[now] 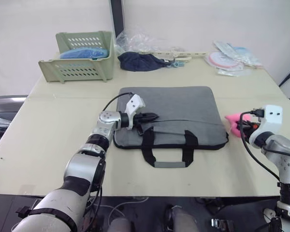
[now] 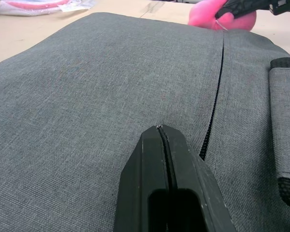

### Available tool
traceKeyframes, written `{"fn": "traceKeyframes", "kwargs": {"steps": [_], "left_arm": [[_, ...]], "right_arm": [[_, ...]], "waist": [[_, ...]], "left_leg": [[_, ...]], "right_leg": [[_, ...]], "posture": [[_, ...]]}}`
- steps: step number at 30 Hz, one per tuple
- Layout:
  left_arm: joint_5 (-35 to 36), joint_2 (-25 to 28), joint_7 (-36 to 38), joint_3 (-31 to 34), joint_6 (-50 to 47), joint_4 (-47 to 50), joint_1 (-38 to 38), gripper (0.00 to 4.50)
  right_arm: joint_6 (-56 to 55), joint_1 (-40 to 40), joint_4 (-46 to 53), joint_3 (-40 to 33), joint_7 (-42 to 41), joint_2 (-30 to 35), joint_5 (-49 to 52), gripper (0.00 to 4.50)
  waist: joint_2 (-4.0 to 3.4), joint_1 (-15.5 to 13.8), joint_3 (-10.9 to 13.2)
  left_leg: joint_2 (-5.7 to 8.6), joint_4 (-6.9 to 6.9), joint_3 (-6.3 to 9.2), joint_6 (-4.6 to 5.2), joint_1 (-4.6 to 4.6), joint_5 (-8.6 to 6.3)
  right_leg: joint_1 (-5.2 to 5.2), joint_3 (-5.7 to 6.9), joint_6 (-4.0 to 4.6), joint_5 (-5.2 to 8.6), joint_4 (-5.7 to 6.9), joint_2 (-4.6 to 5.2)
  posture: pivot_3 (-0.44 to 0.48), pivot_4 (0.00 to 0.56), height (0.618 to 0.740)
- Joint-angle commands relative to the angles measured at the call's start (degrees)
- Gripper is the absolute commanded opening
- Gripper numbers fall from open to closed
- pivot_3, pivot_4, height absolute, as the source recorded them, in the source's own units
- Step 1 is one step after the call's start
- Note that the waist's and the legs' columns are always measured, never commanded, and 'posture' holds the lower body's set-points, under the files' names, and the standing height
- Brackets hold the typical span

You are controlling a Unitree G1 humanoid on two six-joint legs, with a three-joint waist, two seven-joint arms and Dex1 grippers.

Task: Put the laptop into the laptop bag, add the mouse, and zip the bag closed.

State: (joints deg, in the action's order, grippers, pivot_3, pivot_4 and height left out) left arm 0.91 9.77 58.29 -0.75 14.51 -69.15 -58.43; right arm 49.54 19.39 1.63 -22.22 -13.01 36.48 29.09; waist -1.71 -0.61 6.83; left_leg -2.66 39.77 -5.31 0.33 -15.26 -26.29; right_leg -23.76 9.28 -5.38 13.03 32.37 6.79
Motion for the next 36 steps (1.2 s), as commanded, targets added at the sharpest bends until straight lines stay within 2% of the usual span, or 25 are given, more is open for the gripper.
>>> {"fn": "traceKeyframes", "kwargs": {"steps": [1,12,27,36], "left_arm": [[-4.8,-0.6,1.6,-4.0,-2.4,-5.0,5.4,0.00],[-4.9,-0.9,2.1,-4.3,-2.5,-4.7,5.7,0.00],[-4.9,-0.7,2.2,-4.2,-2.5,-4.7,5.6,0.00],[-4.6,-0.2,1.8,-3.8,-2.8,-4.6,5.3,0.00]], "right_arm": [[-3.5,2.5,-0.7,-0.3,-1.6,1.8,-1.8,0.02],[-6.6,7.3,-6.1,1.5,-3.6,1.7,-4.3,0.02],[-6.4,6.7,-5.4,1.5,-4.1,1.2,-4.7,0.02],[-5.4,5.3,-3.2,1.3,-4.1,0.6,-4.1,4.02]], "waist": [[-0.01,0.2,0.0],[-0.10,0.6,0.0],[-0.12,0.7,0.0],[-0.13,0.7,0.0]], "left_leg": [[0.00,0.00,-0.01,0.00,0.00,0.00],[0.00,0.00,0.00,-0.01,0.00,0.01],[-0.01,0.01,0.00,-0.02,0.00,0.01],[-0.01,0.00,0.01,-0.02,0.00,0.00]], "right_leg": [[0.00,0.00,0.00,0.00,0.00,0.00],[0.00,0.00,-0.02,-0.01,0.02,0.02],[0.00,0.00,-0.02,-0.01,0.01,0.02],[0.00,0.01,-0.02,-0.01,0.01,0.03]], "posture": [[0.000,0.150,0.740],[0.000,0.150,0.740],[0.000,0.150,0.740],[0.000,0.150,0.740]]}}
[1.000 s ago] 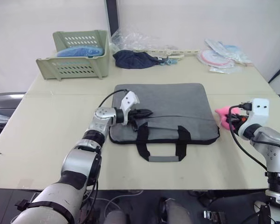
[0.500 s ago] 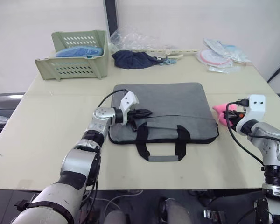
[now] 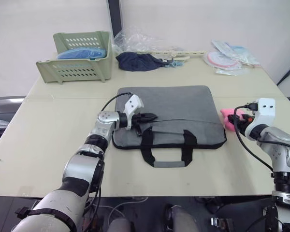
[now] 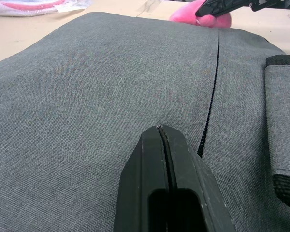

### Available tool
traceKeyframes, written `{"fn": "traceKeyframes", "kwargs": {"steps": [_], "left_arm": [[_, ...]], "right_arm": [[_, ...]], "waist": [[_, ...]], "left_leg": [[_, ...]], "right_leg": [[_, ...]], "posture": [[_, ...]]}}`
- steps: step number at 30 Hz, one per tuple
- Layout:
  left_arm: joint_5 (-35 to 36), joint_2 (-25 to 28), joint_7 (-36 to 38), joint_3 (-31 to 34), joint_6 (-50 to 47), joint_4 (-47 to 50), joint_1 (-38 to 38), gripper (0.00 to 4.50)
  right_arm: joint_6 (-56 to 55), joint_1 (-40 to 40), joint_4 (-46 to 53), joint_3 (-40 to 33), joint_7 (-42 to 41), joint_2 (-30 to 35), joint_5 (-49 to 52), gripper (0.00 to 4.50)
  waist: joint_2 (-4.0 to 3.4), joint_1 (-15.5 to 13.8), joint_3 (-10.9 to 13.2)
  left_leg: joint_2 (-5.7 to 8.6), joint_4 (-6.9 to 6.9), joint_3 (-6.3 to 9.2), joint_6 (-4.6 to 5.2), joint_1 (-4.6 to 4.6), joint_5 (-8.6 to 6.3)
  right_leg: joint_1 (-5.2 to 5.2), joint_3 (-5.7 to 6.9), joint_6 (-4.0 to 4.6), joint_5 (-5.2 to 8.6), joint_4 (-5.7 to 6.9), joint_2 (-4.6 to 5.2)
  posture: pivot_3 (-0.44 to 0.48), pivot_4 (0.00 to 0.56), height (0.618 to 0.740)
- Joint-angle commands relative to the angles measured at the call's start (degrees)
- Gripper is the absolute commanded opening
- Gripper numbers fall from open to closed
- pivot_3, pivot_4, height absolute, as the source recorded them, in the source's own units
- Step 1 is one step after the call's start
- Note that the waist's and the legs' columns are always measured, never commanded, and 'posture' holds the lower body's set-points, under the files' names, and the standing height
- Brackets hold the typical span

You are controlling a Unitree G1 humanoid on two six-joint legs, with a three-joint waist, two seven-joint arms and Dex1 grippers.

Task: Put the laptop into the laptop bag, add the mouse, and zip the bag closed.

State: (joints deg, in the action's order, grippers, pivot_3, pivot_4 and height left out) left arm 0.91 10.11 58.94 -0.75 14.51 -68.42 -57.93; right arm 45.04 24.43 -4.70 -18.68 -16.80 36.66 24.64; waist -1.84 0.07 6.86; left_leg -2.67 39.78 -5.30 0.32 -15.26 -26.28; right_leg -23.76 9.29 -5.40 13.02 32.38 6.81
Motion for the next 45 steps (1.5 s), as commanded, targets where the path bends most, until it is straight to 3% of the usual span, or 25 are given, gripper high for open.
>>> {"fn": "traceKeyframes", "kwargs": {"steps": [1,4,11,18,22,28,33,39,45], "left_arm": [[-4.4,-0.5,1.4,-3.7,-2.8,-5.3,4.8,0.00],[-3.6,-0.4,1.5,-2.9,-3.2,-5.1,4.6,0.84],[-0.6,0.9,2.7,0.0,-2.5,-2.8,3.2,4.05],[6.6,5.0,3.9,6.3,-5.3,5.0,-1.1,4.05],[10.0,7.8,4.5,8.4,-9.8,12.1,-1.9,4.05],[19.8,19.3,2.2,14.2,-33.5,38.6,-0.8,4.05],[25.2,28.2,-0.1,17.7,-47.1,51.0,2.5,4.05],[32.1,42.3,4.1,21.0,-60.7,59.2,7.8,4.05],[34.1,53.6,9.7,22.3,-64.7,61.6,15.3,4.05]], "right_arm": [[-0.7,0.0,3.7,-2.5,-0.2,0.4,0.5,4.43],[0.1,-0.7,5.2,-3.5,0.1,0.6,1.0,4.50],[5.2,-4.0,15.2,-8.5,1.7,1.0,3.0,4.50],[11.0,-4.1,26.2,-10.7,1.2,2.8,6.0,4.50],[14.4,-2.9,29.0,-12.1,0.1,5.2,8.8,4.50],[16.4,2.0,27.5,-12.4,-10.7,18.0,14.3,4.50],[15.8,3.2,25.9,-10.9,-17.7,24.8,16.1,4.50],[14.9,3.5,23.6,-10.7,-28.1,34.5,18.1,4.50],[12.5,3.6,18.8,-10.8,-36.7,40.2,18.5,4.50]], "waist": [[0.00,0.0,0.0],[0.00,0.0,0.0],[-0.03,0.1,0.1],[0.11,0.3,1.2],[0.31,0.9,1.9],[0.52,1.5,2.9],[0.55,1.4,2.9],[0.65,1.5,3.2],[0.70,1.4,3.4]], "left_leg": [[0.00,0.00,0.00,0.00,0.00,0.00],[0.00,0.00,0.01,0.00,0.00,0.00],[-0.01,-0.06,0.03,-0.01,-0.03,-0.01],[-0.03,-0.06,0.00,-0.06,-0.12,0.01],[-0.02,0.21,-0.05,-0.21,-0.97,0.11],[0.03,0.28,-0.11,-0.19,-1.23,0.15],[0.03,0.26,-0.11,-0.20,-1.21,0.15],[-0.02,0.27,-0.14,-0.32,-1.24,0.18],[-0.02,0.24,-0.16,-0.35,-1.22,0.17]], "right_leg": [[0.00,0.00,0.00,0.00,0.00,0.00],[0.00,0.00,0.00,0.00,-0.01,0.00],[-0.01,0.04,0.00,0.00,-0.08,0.00],[-0.19,-0.02,-0.03,-0.02,0.04,0.00],[-1.23,-0.10,-0.06,-0.04,0.41,-0.03],[-1.72,-0.02,-0.07,-0.04,0.56,-0.06],[-1.70,-0.05,-0.08,-0.04,0.50,-0.04],[-1.71,-0.10,-0.10,-0.05,0.53,-0.07],[-1.74,-0.09,-0.11,-0.03,0.48,-0.07]], "posture": [[0.000,0.150,0.740],[0.000,0.150,0.740],[0.000,0.150,0.740],[0.000,0.150,0.740],[0.000,0.150,0.740],[0.000,0.150,0.740],[0.000,0.150,0.740],[0.000,0.150,0.740],[0.000,0.150,0.740]]}}
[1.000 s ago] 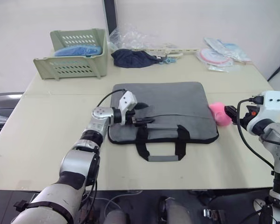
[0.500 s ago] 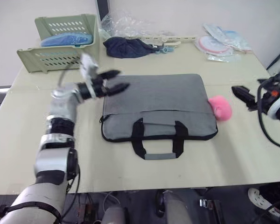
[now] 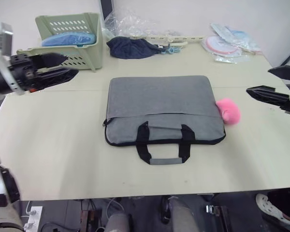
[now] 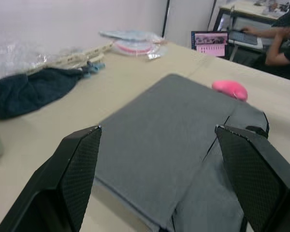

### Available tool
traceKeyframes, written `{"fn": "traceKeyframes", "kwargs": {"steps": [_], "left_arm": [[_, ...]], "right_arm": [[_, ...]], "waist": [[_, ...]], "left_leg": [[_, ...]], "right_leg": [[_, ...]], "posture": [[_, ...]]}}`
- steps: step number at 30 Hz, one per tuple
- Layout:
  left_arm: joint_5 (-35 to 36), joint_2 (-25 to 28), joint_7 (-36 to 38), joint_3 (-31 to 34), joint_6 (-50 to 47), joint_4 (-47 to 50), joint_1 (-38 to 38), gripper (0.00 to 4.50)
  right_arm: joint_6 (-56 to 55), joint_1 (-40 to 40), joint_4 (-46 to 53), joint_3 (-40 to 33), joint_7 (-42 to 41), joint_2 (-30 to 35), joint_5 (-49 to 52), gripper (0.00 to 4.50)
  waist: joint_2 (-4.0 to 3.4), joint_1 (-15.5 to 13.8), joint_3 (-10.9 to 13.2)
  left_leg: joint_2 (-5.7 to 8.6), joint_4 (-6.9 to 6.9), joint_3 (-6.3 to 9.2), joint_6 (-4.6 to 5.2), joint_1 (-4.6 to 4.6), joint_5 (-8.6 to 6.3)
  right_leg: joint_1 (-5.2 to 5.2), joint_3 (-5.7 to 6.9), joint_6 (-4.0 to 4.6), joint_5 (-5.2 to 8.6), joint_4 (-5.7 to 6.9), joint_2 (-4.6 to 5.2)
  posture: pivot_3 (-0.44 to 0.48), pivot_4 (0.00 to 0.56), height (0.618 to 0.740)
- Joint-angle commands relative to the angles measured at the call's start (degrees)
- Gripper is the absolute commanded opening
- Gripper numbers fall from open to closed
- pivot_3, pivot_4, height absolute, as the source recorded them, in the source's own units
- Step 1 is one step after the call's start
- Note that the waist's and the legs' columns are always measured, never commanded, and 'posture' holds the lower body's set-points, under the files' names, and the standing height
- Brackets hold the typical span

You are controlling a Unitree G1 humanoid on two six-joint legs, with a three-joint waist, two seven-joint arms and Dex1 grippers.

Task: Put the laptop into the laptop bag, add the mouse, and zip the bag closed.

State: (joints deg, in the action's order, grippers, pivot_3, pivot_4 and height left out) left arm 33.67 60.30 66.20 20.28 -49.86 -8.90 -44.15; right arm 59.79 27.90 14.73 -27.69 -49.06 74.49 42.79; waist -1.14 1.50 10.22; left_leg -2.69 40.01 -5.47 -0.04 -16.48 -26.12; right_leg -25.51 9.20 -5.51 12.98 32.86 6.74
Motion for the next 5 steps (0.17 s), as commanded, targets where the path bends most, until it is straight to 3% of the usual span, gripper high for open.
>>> {"fn": "traceKeyframes", "kwargs": {"steps": [1,5], "left_arm": [[1.5,4.2,2.7,1.2,-0.4,1.8,2.0,4.05],[2.2,5.2,3.1,1.5,0.1,1.1,1.9,4.05]], "right_arm": [[-2.8,-0.5,-0.7,-1.5,-5.8,2.9,0.1,4.50],[-4.6,-0.2,-1.4,0.3,-7.5,2.8,0.0,4.50]], "waist": [[-0.01,-0.1,0.0],[0.07,-0.1,0.1]], "left_leg": [[0.00,0.00,0.00,-0.01,-0.04,0.00],[0.00,0.03,-0.03,-0.04,-0.11,0.00]], "right_leg": [[0.00,0.00,0.00,0.00,0.00,0.00],[0.01,-0.04,0.00,0.01,0.05,0.00]], "posture": [[0.000,0.150,0.740],[0.000,0.150,0.740]]}}
